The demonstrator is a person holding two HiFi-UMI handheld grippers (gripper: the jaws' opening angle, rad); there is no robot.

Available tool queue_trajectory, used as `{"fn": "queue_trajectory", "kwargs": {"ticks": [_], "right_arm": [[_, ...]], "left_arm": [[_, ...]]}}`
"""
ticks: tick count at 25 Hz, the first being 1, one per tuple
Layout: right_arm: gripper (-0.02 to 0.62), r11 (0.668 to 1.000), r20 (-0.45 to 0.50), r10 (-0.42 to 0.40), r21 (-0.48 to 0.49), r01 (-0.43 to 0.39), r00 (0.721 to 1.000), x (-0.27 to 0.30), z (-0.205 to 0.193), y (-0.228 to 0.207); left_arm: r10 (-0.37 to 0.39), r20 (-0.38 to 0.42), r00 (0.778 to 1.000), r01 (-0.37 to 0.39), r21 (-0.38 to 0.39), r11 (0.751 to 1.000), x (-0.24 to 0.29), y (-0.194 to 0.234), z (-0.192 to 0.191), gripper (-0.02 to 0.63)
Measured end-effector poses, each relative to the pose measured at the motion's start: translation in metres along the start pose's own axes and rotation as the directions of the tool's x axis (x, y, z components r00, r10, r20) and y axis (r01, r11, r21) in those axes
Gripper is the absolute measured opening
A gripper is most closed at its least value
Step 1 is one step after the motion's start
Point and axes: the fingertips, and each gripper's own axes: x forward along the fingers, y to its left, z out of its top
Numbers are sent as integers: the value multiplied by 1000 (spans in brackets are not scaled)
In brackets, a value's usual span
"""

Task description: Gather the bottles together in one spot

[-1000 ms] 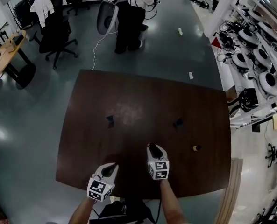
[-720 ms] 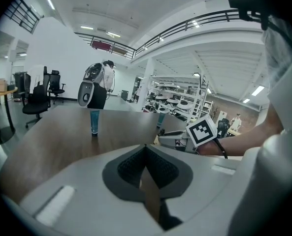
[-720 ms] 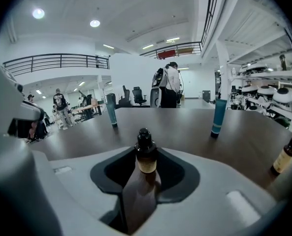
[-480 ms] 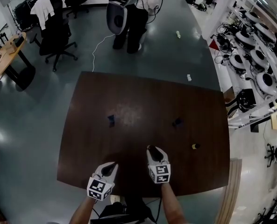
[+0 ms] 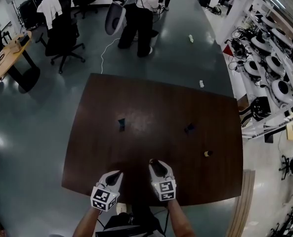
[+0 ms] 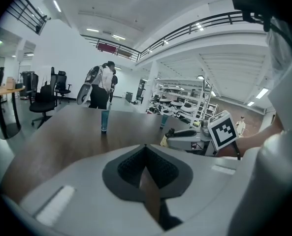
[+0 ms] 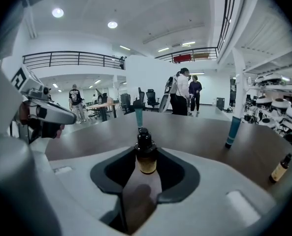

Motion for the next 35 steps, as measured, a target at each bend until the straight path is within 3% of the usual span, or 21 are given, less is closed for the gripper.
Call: {"fn": "queue_trajectory", "kwargs": {"ticks": [16,35], "right_arm": [[132,974,-73,212,-71,-217,975,18,-30,91],[132,966,-85,235,-91,-242,968,20,-58,97]], "left_arm": [[45,3,999,-45,-10,999,-22,9,-5,1],[65,-20,998,-66,-16,998,-27,7,-14,1]]}}
